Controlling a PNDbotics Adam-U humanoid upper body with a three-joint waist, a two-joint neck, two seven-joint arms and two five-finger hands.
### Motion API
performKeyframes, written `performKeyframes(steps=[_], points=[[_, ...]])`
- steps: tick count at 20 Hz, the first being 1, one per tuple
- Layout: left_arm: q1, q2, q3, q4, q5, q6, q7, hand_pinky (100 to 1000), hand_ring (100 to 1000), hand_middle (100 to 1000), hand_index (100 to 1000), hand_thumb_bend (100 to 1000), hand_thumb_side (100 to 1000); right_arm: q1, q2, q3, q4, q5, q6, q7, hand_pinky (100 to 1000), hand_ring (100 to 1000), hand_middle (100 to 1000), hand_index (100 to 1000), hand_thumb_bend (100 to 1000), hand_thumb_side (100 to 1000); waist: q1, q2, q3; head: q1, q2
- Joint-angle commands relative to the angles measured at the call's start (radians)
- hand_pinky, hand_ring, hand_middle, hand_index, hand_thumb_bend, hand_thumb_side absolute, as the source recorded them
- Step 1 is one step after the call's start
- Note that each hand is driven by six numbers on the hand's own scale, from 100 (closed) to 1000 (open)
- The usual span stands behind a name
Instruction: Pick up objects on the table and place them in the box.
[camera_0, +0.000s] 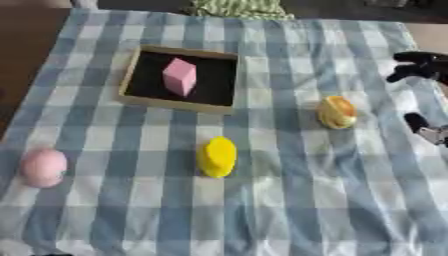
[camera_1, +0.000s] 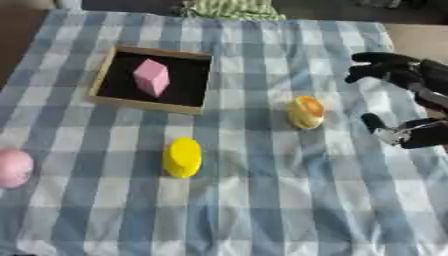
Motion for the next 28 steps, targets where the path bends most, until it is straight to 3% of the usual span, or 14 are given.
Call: performKeyframes(steps=[1, 11, 14, 17, 21, 28], points=[[-0.009, 0.027, -0.001, -0.01, 0.004, 0.0, -0.006, 786, 947, 828, 843, 100, 567, -0.027, -0.047, 0.009, 0.034, 0.045, -0.049, 0.022, 984, 1000, 778, 1000, 100, 228, -0.015, 0.002, 0.001, 0.0, 0.004], [-0.015, 0.027, -0.006, -0.01, 0.007, 0.002, -0.012, 786, 949, 826, 843, 100, 567, -0.095, -0.036, 0.039, 0.11, 0.151, -0.044, -0.009, 1000, 1000, 782, 1000, 100, 247, -0.017, 0.005, 0.008, -0.003, 0.004], [-0.016, 0.027, -0.007, -0.01, 0.008, 0.003, -0.014, 787, 949, 826, 843, 100, 567, -0.114, -0.031, 0.051, 0.122, 0.196, -0.041, -0.038, 1000, 1000, 875, 1000, 100, 275, -0.018, 0.006, 0.01, -0.005, 0.004], [-0.017, 0.026, -0.009, -0.01, 0.009, 0.005, -0.016, 787, 950, 827, 843, 100, 566, -0.128, -0.021, 0.07, 0.143, 0.229, -0.037, -0.067, 1000, 1000, 911, 1000, 100, 263, -0.019, 0.006, 0.012, -0.007, 0.004], [-0.017, 0.026, -0.01, -0.01, 0.011, 0.006, -0.018, 787, 951, 827, 842, 100, 566, -0.147, -0.008, 0.098, 0.171, 0.242, -0.048, -0.064, 1000, 1000, 1000, 1000, 100, 255, -0.02, 0.007, 0.016, -0.011, 0.004], [-0.017, 0.025, -0.01, -0.01, 0.013, 0.01, -0.019, 787, 952, 827, 842, 100, 566, -0.178, 0.01, 0.116, 0.195, 0.251, -0.05, -0.014, 1000, 1000, 954, 1000, 100, 261, -0.023, 0.006, 0.02, -0.013, 0.004]])
